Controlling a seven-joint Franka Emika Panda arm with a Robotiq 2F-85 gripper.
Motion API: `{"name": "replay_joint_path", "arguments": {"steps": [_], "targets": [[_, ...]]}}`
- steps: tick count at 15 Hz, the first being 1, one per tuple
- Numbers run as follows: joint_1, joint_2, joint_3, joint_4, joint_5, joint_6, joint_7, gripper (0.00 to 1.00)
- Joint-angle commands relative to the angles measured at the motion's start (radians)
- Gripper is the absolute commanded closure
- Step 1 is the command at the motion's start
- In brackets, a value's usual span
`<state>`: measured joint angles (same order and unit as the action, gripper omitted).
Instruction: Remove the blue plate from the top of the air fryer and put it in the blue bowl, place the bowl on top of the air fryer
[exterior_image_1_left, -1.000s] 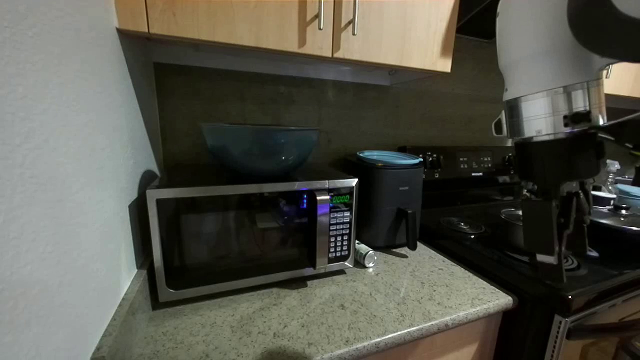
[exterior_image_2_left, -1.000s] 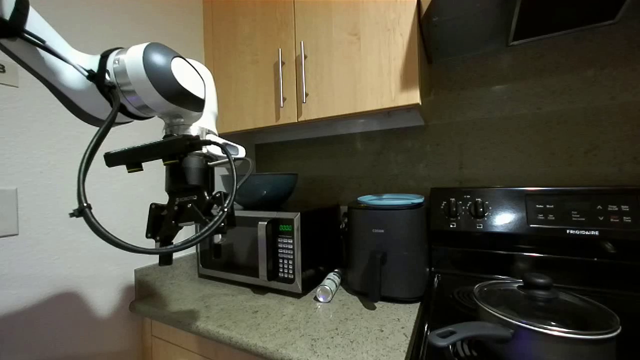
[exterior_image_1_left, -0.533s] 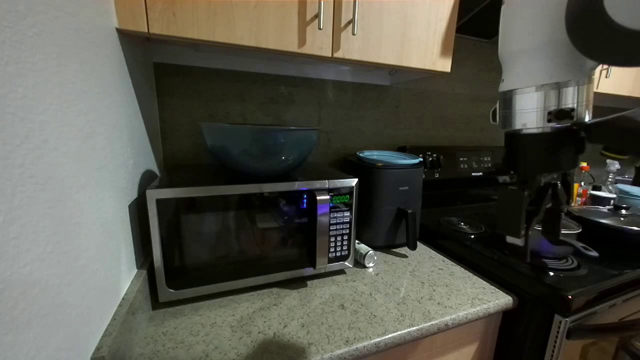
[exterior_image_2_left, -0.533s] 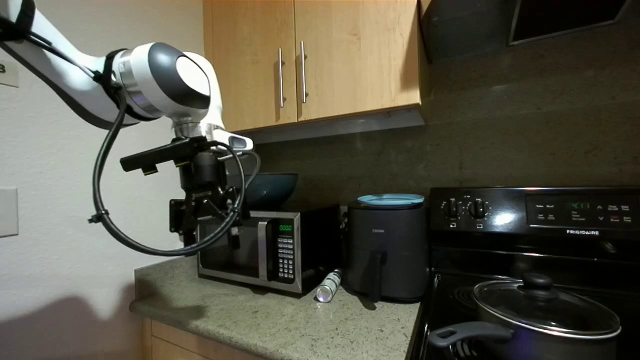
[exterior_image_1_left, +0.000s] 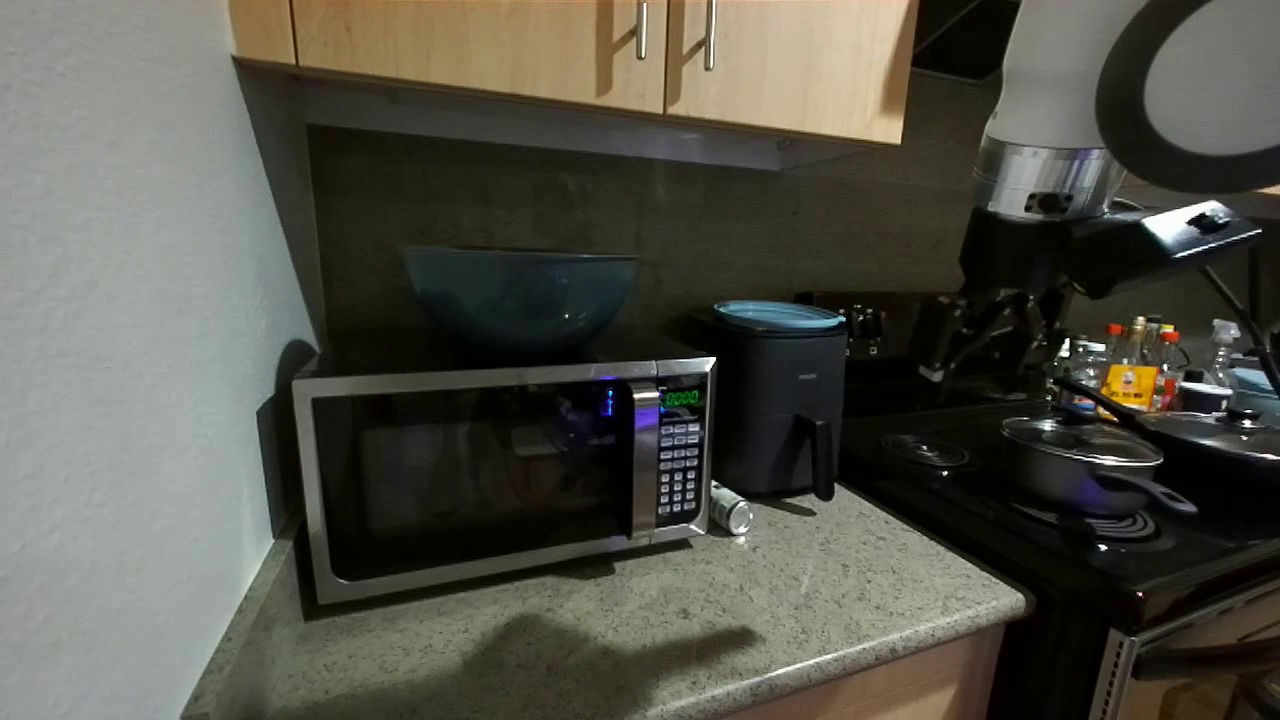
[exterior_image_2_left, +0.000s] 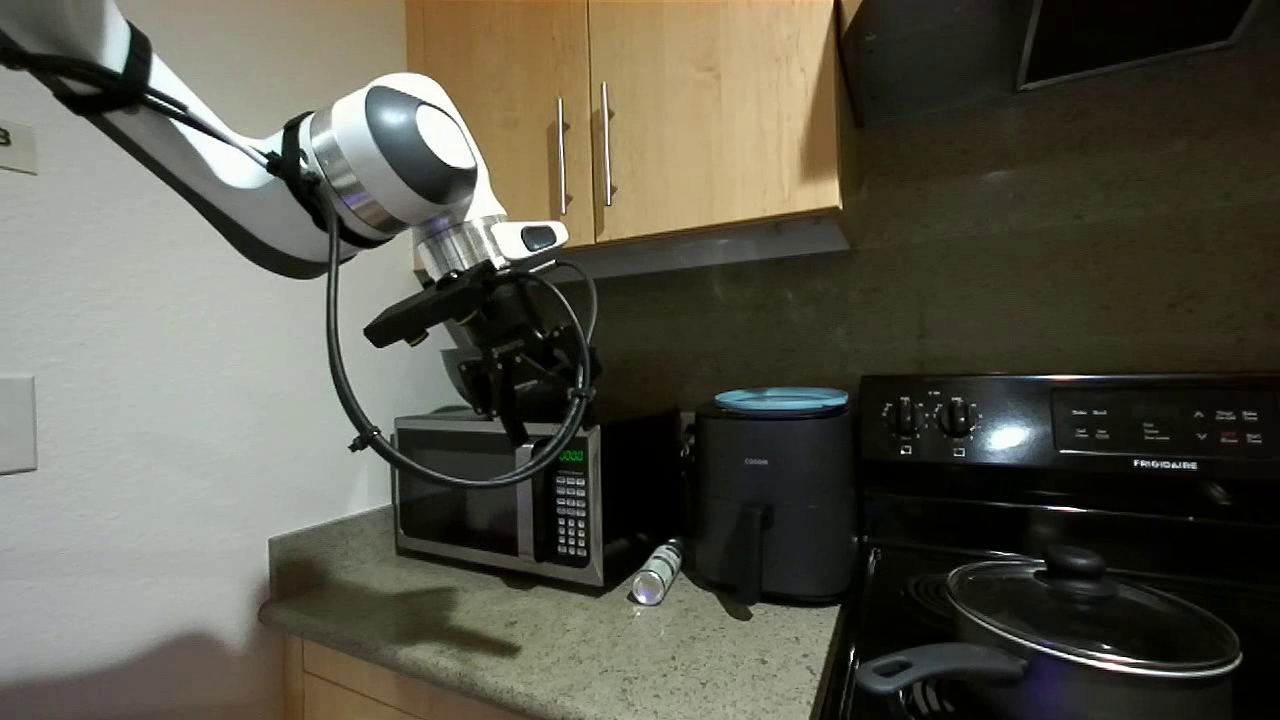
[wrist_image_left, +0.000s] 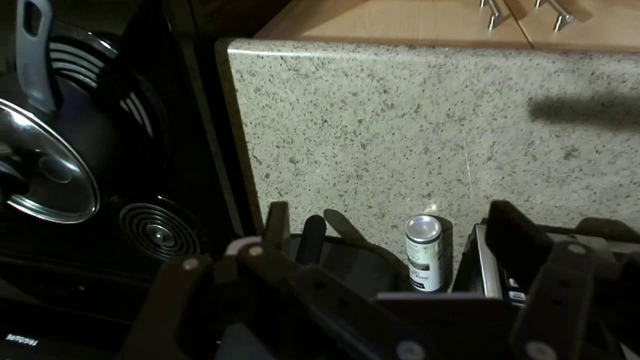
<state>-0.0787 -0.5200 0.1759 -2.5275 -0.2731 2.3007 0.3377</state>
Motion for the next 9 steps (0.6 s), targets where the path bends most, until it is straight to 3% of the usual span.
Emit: {"name": "replay_joint_path", "arguments": {"steps": [1, 4, 9], "targets": [[0.003, 0.004, -0.005, 0.005, -0.004, -0.001, 0.005, 0.00], [-0.005, 0.014, 0.004, 0.007, -0.011, 0.020, 0.034, 0.00], [-0.179, 0.222, 0.056, 0.124, -0.161, 0.254, 0.336, 0.00]]}}
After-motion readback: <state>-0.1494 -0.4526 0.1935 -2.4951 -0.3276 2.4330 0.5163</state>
